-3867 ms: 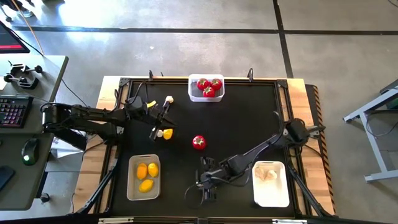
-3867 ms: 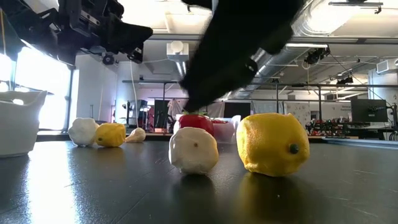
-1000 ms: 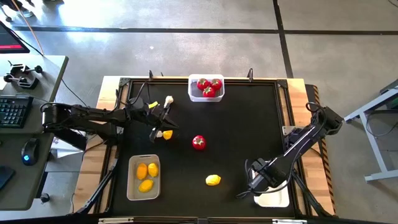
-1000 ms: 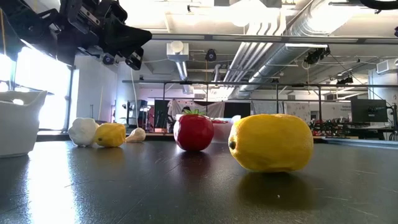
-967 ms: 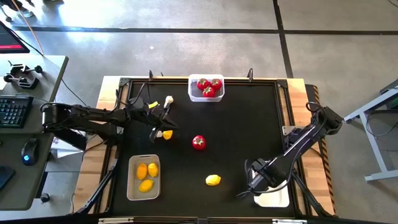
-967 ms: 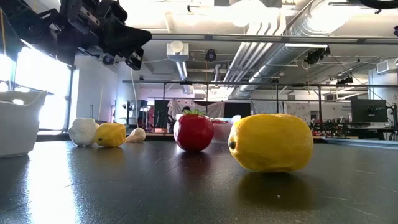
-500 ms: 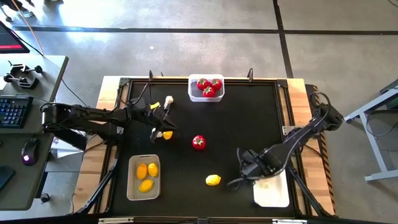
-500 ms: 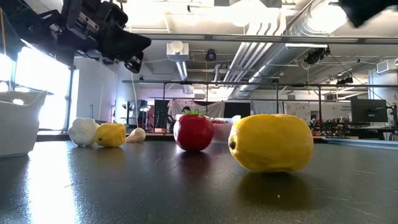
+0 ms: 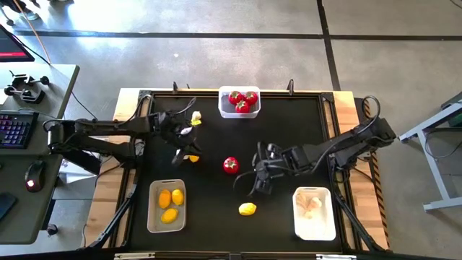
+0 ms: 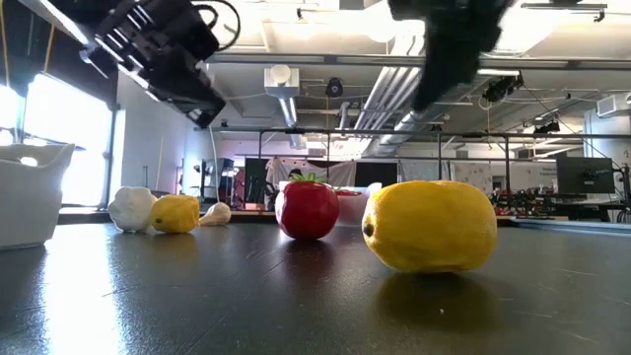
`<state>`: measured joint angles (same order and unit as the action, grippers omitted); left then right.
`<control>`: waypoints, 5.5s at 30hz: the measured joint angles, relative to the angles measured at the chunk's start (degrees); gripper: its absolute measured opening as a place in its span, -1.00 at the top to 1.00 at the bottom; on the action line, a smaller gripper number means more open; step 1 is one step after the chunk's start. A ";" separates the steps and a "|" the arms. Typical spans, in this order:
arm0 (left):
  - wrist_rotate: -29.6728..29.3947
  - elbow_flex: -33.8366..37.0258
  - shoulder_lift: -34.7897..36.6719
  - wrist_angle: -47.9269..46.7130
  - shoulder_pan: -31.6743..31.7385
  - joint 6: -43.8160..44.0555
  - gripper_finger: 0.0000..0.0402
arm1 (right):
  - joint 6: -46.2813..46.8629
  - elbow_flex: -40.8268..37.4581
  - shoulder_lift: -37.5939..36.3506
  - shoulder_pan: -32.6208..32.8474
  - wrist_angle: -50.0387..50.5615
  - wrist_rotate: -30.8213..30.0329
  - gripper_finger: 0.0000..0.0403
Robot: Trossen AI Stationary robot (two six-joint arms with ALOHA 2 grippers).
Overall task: Sort produce into baskets
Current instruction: Put the white garlic into the white bin
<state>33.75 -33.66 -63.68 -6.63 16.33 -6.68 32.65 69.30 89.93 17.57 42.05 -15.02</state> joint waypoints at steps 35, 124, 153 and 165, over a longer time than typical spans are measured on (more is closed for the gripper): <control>-24.51 -8.91 -0.27 -43.26 -7.89 4.58 0.06 | -19.89 -23.37 -0.02 -10.82 -59.11 -4.31 1.00; -32.49 -11.25 -19.10 -45.26 1.69 1.53 0.08 | -19.65 -23.31 0.00 -10.80 -59.30 -4.35 1.00; -24.10 -11.27 -0.19 -30.17 1.60 7.11 0.57 | -17.01 -23.31 0.02 -9.36 -54.29 -7.06 0.69; 11.28 -6.05 -0.43 10.82 0.69 16.12 0.56 | -38.99 -23.31 2.60 -2.41 -74.45 -19.61 0.02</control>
<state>45.03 -39.71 -64.11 4.19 17.02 9.44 -6.34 46.00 92.53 15.16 -32.40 -34.62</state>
